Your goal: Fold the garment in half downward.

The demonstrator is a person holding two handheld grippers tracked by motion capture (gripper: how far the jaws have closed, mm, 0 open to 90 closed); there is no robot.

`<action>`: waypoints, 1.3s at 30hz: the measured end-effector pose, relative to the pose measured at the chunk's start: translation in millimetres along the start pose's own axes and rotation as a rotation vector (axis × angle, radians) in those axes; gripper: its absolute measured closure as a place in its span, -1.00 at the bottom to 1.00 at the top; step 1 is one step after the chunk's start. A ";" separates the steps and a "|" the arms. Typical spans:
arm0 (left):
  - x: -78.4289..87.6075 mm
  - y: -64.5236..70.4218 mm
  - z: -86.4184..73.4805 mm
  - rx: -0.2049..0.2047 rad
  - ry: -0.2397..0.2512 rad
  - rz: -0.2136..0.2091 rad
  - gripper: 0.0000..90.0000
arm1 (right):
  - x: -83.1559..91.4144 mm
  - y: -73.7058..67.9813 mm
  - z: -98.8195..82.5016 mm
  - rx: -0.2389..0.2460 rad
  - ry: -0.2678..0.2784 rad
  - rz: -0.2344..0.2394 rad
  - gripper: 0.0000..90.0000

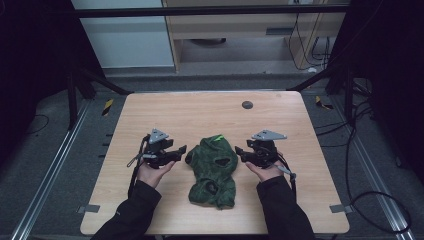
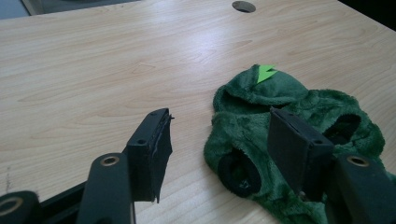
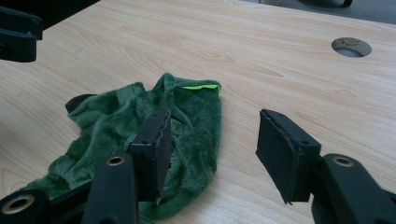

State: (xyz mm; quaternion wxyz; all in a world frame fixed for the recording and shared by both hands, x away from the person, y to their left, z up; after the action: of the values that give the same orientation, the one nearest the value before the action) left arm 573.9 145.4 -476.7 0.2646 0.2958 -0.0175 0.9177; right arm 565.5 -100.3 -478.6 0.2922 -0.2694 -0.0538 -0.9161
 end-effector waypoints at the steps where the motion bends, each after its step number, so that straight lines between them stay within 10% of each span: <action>1: -1.8 0.1 0.7 -0.002 -0.001 0.000 -0.12 | -1.7 0.5 -0.5 -0.001 -0.002 0.000 0.00; 39: -65.4 -4.1 -10.2 -0.003 -0.095 0.006 0.08 | -48.0 6.6 -9.0 -0.027 -0.095 0.000 0.07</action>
State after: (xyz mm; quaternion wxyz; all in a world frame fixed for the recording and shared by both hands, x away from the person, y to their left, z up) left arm 615.2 119.9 -521.7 0.2613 0.3385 -0.0323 0.9034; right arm 597.8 -83.7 -511.9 0.2856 -0.3164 -0.0552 -0.9029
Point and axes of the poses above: each handheld gripper's, and its own axes: x roughly backward along the jaws, z roughly out of its top, y roughly to its right, the point moved 9 cm from there along -x, roughly forward along the jaws, and after that the axes turned 3 degrees about x, right-handed, at the moved point
